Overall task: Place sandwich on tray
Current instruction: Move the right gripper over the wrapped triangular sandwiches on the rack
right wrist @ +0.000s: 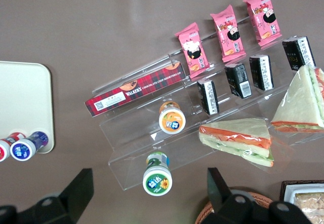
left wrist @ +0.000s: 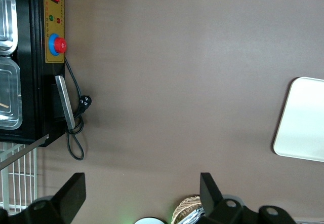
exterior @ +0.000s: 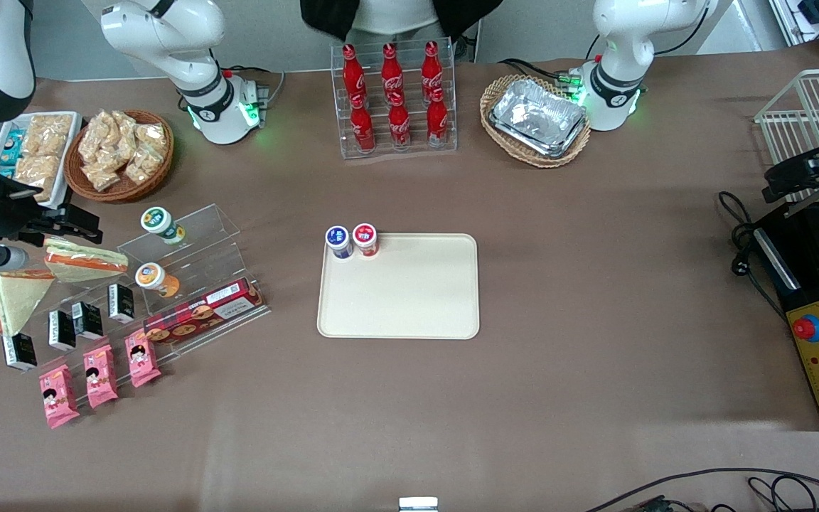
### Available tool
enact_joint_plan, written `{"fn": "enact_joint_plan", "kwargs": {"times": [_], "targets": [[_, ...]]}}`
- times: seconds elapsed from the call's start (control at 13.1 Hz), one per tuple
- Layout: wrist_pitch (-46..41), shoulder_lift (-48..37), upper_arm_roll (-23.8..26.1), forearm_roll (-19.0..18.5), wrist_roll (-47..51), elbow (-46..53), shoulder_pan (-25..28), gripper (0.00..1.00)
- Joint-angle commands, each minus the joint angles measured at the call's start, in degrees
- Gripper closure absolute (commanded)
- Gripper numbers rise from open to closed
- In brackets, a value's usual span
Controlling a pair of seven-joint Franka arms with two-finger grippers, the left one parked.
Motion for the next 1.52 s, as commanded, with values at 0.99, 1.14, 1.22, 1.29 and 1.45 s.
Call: {"fn": "enact_joint_plan", "kwargs": {"times": [0.99, 1.14, 1.22, 1.29, 1.45], "targets": [[-1.22, -0.33, -1.27, 3.29, 16.71, 0.86, -0.86, 0.00], [-1.92, -0.50, -2.76, 2.16, 20.93, 0.86, -2.26, 0.00], [-1.83, -0.50, -4.07, 2.15, 20.86, 0.94, -3.31, 0.00], [-1.49, -0.50, -4.69, 2.06, 20.60, 0.94, -3.58, 0.00], [-1.04, -0.24, -4.79, 1.19, 19.28, 0.94, -4.02, 0.00]]}}
